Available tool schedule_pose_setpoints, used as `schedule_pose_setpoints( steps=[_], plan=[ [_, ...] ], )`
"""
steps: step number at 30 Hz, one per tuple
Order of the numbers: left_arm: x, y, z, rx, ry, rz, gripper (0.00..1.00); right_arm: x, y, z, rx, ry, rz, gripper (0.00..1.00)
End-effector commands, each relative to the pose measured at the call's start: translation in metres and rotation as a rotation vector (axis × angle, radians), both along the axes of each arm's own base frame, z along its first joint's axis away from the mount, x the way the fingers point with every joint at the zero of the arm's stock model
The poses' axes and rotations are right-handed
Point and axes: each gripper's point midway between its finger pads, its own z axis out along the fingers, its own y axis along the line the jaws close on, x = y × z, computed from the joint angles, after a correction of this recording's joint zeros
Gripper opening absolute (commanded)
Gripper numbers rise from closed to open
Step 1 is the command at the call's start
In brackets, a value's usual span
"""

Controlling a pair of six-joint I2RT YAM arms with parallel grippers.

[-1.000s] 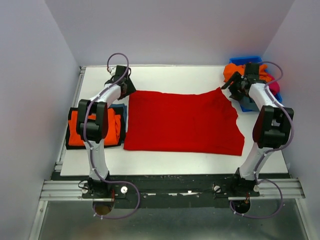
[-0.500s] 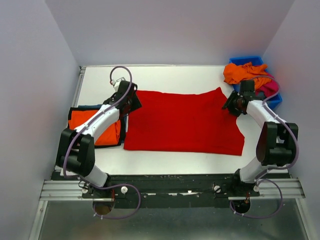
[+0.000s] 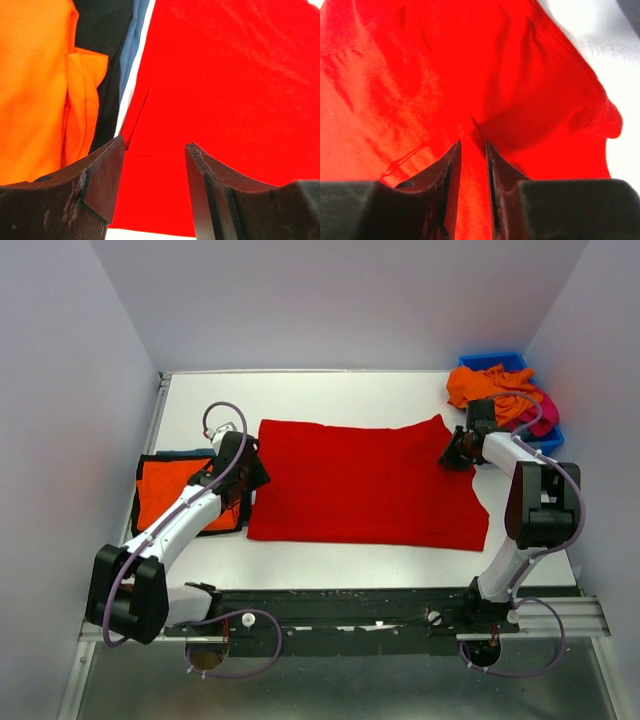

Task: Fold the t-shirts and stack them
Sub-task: Fold the flattened tshirt in 1/3 of the way

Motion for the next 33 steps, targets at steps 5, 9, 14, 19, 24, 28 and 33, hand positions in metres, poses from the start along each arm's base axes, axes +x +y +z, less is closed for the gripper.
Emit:
schedule_pose_setpoints(
  steps=[5, 9, 14, 19, 24, 28, 33],
  plan=[
    [-0.012, 0.017, -0.013, 0.031, 0.029, 0.039, 0.64, 0.01, 0.008, 0.006, 0.018, -0.019, 0.042, 0.09],
    [-0.016, 0.016, -0.022, 0.013, 0.063, 0.044, 0.64, 0.009, 0.006, 0.011, 0.006, -0.028, 0.037, 0.01],
    [-0.024, 0.016, -0.032, -0.001, 0.118, 0.062, 0.63, 0.008, 0.002, 0.024, -0.014, -0.07, 0.028, 0.01],
    [-0.032, 0.016, -0.045, -0.008, 0.168, 0.08, 0.59, 0.008, 0.001, 0.041, -0.023, -0.115, 0.02, 0.01],
    [-0.035, 0.02, -0.056, 0.018, 0.199, 0.094, 0.51, 0.005, 0.001, 0.05, -0.024, -0.144, 0.018, 0.01],
    [-0.031, 0.014, -0.063, 0.028, 0.233, 0.054, 0.47, 0.004, 0.004, 0.053, -0.013, -0.156, 0.027, 0.01],
    [-0.023, 0.009, -0.069, 0.048, 0.249, 0.023, 0.4, 0.006, 0.007, 0.054, 0.003, -0.164, 0.033, 0.01]
  ],
)
